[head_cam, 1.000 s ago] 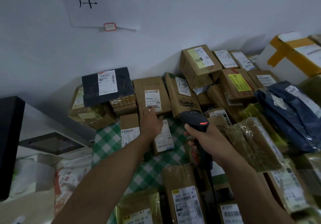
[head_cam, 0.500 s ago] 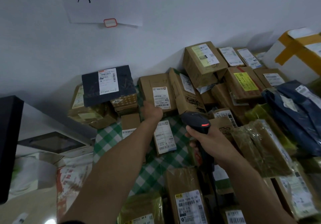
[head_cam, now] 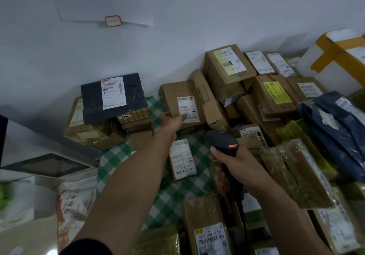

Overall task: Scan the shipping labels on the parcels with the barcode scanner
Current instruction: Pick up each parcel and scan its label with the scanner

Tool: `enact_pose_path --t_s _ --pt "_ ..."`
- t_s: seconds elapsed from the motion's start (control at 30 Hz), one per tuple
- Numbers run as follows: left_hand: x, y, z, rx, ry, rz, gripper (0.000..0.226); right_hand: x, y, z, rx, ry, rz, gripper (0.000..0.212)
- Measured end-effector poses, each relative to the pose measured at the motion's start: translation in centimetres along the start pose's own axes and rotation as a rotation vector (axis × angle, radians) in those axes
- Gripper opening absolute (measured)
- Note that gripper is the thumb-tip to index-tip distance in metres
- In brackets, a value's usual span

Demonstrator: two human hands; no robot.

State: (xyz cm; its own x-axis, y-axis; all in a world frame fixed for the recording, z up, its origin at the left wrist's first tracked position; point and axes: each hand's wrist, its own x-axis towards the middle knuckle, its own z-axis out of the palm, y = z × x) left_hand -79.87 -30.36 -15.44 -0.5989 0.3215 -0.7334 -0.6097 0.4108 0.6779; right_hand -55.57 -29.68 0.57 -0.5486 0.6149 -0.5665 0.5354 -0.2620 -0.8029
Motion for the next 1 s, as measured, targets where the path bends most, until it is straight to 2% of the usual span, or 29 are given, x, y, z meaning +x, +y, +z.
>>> enact_pose_path --t_s 0.07,0.13,0.3,0.5,0.63,0.7,0.83,1.0 --pt "0.6 -0.6 0.6 -0.004 -0.040 -0.050 0.067 0.1 0.0 -0.1 -0.009 -0.006 0.002 0.012" --pt "2.1 -1.6 1.3 0.038 -0.072 -0.057 0.077 0.1 0.0 -0.4 -0.027 -0.013 -0.001 0.015" --pt "0.9 -1.5 1.5 0.032 -0.074 0.109 0.090 0.2 0.3 -0.9 -0.028 -0.014 -0.002 0.018" --pt "-1.3 -0.7 1.1 -0.020 -0.106 0.206 0.082 0.3 0.2 -0.8 -0.019 -0.010 0.020 0.024" --pt "-3.2 0.3 0.6 0.029 0.056 0.306 0.084 0.3 0.0 -0.3 0.007 0.002 0.033 0.022" --pt "-4.9 0.4 0.4 0.179 0.159 0.374 0.086 0.2 0.0 -0.2 0.004 -0.002 0.031 0.021" --pt "-7.9 -0.2 -0.6 0.496 0.378 0.620 0.084 -0.4 -0.1 0.1 -0.007 -0.004 0.014 0.019" --pt "-12.1 0.4 -2.0 0.527 0.438 0.845 0.082 -2.1 -0.9 0.8 0.012 -0.003 -0.053 0.014"
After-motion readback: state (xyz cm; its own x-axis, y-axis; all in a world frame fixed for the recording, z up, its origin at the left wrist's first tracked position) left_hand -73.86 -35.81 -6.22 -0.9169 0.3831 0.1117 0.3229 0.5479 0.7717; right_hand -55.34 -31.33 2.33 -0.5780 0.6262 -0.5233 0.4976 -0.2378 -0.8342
